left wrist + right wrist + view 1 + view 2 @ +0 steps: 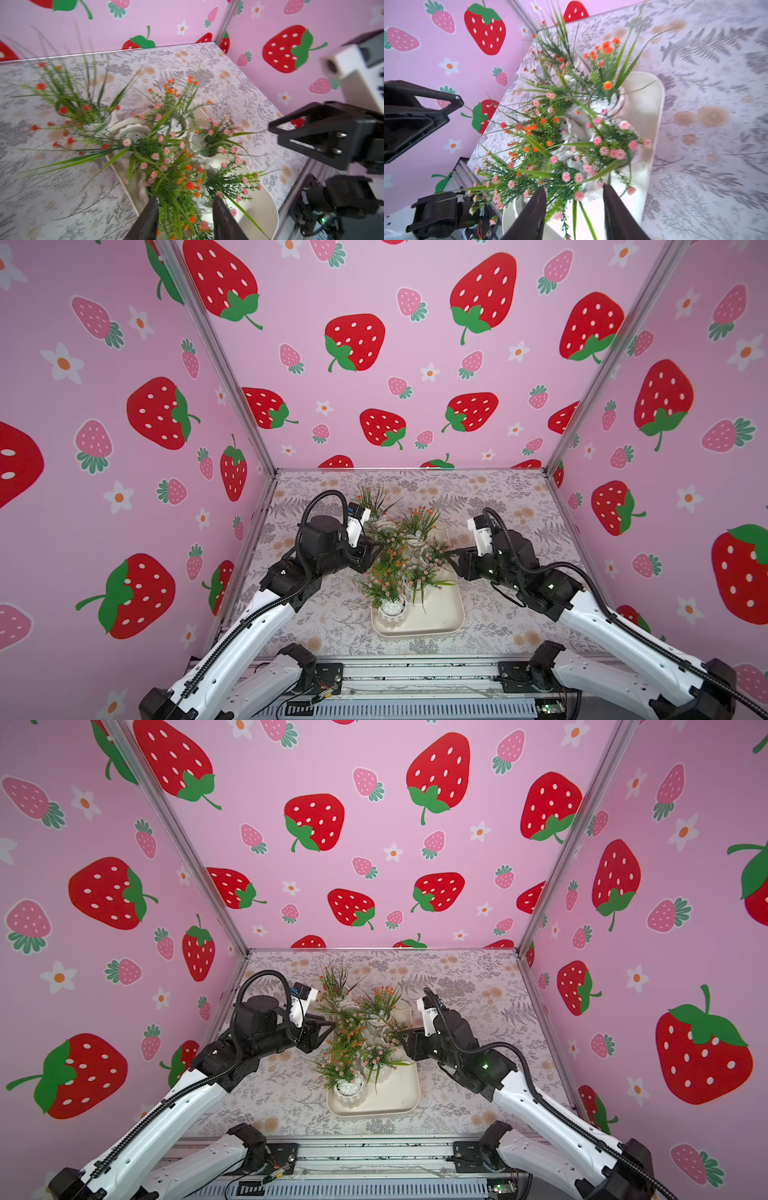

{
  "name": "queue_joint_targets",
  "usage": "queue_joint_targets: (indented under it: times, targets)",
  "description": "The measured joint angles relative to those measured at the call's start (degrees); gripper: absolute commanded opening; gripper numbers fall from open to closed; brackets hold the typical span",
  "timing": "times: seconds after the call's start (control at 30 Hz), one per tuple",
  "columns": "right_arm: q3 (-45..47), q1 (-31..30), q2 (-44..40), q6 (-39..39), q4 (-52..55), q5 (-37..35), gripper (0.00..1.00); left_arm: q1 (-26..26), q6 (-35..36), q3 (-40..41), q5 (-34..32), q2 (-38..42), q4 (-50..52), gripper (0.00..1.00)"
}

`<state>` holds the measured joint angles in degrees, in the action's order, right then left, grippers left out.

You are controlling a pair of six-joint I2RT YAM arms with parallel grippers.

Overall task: Put the potted gypsophila into the storage box
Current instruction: Place the baby's breath potted plant at the storage box, then pick up the baby's breath potted plant from the center of the board.

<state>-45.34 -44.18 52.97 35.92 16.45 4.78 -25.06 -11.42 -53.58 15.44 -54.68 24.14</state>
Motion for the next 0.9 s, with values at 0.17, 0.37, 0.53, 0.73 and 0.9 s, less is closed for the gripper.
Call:
queue_joint_targets:
  times: [0.17, 0.37, 0.53, 0.73, 0.9]
  targets:
    - [-4.70, 10.49, 3.04, -5.25, 5.07, 5.42, 0.48, 5.84, -4.52, -2.38, -0.87, -1.81, 1.92, 0.45]
    - [-11.98, 19.15, 14.69, -10.56, 6.62, 14.95, 0.48, 6.51, -5.64, -2.64, -3.61, -1.84, 4.50, 0.44]
    - [-14.88, 23.08, 22.21, -12.50, 6.08, 19.96, 0.46, 8.13, -6.93, -6.01, -6.95, -4.28, 8.74, 0.44]
    - [-16.35, 25.70, 27.23, -13.97, 3.76, 24.26, 0.45, 13.90, -9.31, -7.65, -6.27, -8.07, 10.56, 0.44]
    - [-16.33, 25.83, 27.61, -16.55, -0.46, 27.98, 0.46, 20.22, -11.43, -7.65, -2.25, -12.28, 10.49, 0.42]
